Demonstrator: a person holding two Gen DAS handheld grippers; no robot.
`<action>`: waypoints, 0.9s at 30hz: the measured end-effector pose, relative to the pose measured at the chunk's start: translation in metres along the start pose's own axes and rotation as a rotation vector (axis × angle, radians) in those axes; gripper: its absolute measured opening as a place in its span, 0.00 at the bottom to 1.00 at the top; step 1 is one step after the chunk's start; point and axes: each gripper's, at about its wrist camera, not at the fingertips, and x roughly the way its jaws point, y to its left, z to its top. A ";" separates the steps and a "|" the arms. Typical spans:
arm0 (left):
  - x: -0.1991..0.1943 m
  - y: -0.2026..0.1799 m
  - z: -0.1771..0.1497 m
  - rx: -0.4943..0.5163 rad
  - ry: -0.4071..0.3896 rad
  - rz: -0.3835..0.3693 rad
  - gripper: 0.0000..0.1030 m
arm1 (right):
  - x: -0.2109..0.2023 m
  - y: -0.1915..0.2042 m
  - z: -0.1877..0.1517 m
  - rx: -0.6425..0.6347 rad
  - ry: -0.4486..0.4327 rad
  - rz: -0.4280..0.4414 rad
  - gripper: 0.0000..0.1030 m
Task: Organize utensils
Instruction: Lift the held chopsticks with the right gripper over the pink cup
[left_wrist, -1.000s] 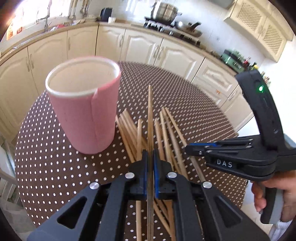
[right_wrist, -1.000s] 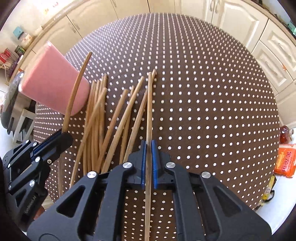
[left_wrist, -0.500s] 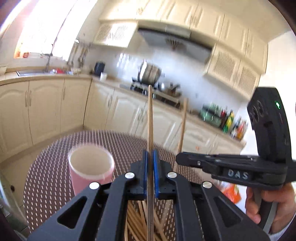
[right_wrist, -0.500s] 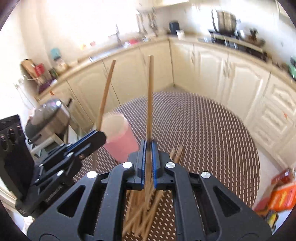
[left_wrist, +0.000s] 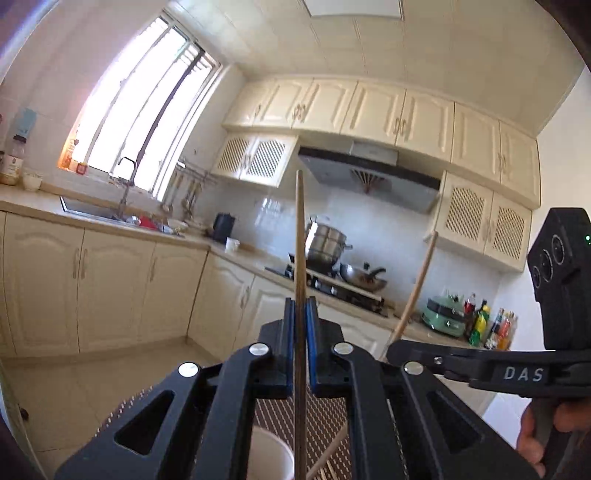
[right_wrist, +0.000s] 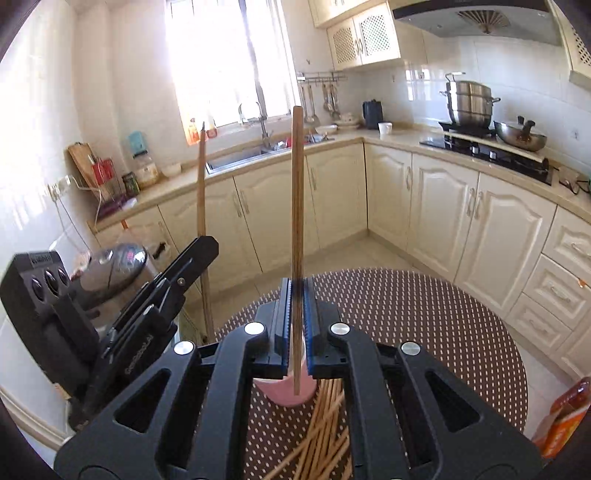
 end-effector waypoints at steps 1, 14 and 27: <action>0.000 0.003 0.004 0.012 -0.031 0.011 0.06 | -0.001 0.000 0.004 0.000 -0.011 0.006 0.06; 0.024 0.022 -0.019 0.102 -0.078 0.106 0.06 | 0.021 0.006 0.012 -0.014 -0.017 0.040 0.06; 0.021 0.029 -0.036 0.097 0.052 0.116 0.11 | 0.048 0.006 -0.015 0.013 0.074 0.038 0.06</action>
